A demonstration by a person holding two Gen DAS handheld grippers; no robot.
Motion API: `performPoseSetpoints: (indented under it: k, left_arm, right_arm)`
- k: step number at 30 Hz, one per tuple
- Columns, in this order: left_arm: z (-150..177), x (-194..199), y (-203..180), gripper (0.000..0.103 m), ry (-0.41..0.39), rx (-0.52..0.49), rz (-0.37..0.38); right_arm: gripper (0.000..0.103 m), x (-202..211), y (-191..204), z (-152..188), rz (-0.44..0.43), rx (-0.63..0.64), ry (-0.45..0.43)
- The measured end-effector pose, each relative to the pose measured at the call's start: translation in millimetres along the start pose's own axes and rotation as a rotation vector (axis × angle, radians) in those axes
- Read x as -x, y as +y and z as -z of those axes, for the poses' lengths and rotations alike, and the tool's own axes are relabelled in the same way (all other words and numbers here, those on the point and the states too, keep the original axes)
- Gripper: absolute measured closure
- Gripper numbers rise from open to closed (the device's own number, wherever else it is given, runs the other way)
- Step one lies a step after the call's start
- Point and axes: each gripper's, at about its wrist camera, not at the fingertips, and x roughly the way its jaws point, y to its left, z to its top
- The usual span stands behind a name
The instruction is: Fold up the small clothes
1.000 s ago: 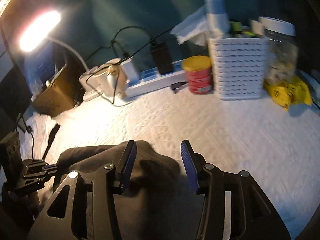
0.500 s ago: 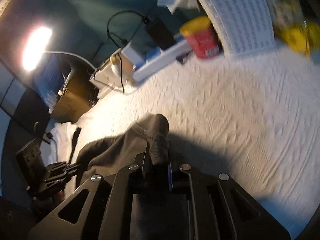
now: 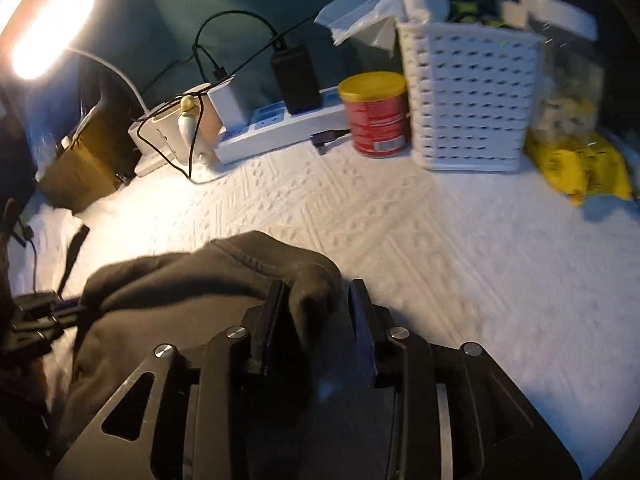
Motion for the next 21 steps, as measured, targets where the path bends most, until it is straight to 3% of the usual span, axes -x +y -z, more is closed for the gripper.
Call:
performPoseSetpoints:
  k: [5, 9, 13, 21]
  left_arm:
    - [12, 18, -4, 0.071, -0.002, 0.003, 0.006]
    - [28, 35, -17, 0.050, -0.010, -0.011, 0.032]
    - [48, 51, -32, 0.050, -0.005, -0.029, 0.095]
    - [90, 66, -54, 0.050, 0.029, -0.054, 0.139]
  right_arm:
    - [0.068, 36, 2, 20, 0.073, 0.010, -0.037]
    - [0.068, 61, 9, 44, 0.084, -0.002, -0.043]
    - [0.068, 78, 18, 70, 0.091, 0.001, -0.031]
    - [0.068, 110, 29, 116, 0.112, -0.026, -0.038]
